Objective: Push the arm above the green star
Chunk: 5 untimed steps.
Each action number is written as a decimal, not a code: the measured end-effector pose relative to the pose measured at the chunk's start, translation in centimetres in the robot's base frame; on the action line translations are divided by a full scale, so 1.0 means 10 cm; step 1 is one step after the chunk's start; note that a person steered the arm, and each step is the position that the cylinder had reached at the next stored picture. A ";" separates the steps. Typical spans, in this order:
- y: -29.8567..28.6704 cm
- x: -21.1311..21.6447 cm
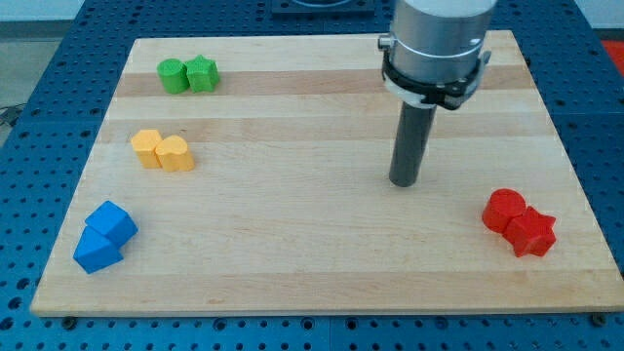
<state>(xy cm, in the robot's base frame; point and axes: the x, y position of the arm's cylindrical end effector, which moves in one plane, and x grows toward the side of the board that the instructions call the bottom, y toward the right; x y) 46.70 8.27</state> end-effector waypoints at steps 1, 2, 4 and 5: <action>-0.47 -0.30; -1.02 -0.63; -1.84 -0.94; -1.88 -0.97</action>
<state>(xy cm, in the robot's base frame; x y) 37.04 -10.55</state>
